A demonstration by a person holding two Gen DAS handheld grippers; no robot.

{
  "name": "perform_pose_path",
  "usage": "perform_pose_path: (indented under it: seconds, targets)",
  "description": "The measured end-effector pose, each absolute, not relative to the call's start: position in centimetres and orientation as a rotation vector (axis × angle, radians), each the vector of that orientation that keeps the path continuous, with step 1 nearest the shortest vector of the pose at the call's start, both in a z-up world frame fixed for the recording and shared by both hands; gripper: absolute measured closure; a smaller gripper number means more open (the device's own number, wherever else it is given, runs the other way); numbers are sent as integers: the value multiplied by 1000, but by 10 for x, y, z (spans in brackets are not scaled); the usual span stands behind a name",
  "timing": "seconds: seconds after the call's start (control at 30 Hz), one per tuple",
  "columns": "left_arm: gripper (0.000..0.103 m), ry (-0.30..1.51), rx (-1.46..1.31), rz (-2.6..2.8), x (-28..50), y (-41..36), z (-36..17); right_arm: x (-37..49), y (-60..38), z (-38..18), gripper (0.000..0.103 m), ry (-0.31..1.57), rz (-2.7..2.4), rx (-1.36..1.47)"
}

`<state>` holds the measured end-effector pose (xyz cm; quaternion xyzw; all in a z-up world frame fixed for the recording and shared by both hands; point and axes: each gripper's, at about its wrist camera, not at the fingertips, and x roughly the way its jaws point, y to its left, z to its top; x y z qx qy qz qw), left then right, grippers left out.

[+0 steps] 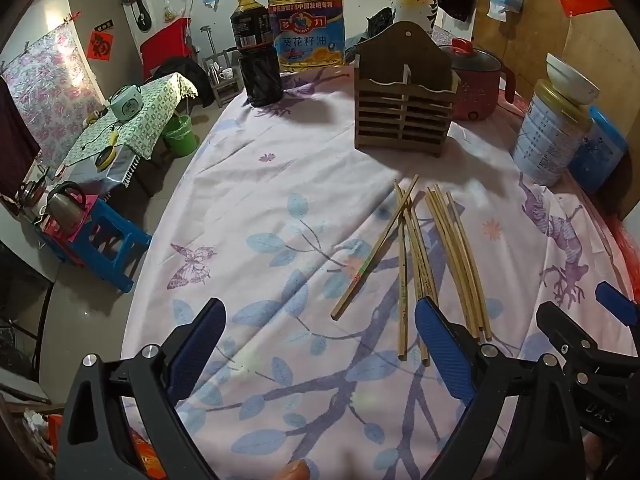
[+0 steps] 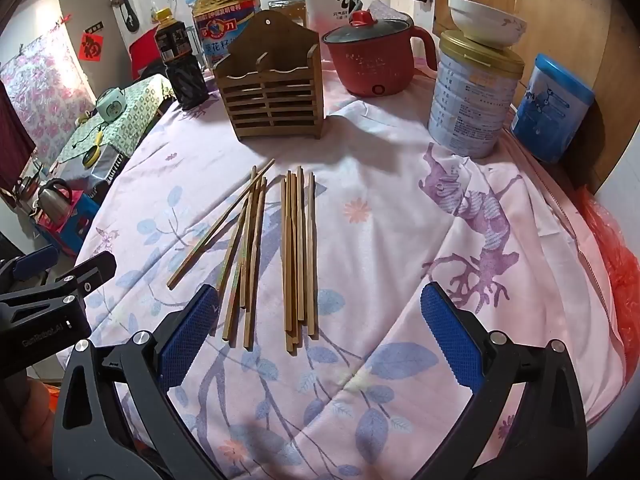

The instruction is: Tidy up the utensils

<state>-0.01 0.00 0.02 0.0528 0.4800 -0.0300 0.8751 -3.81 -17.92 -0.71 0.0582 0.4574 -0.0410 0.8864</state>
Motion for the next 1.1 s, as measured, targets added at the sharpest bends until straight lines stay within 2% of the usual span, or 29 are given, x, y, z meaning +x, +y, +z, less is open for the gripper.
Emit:
perform_pose_path:
  seconds: [1.1]
  targets:
    - [9,991,114,-59,-1,0,1,-41,-178,-3,6,939,-85,121]
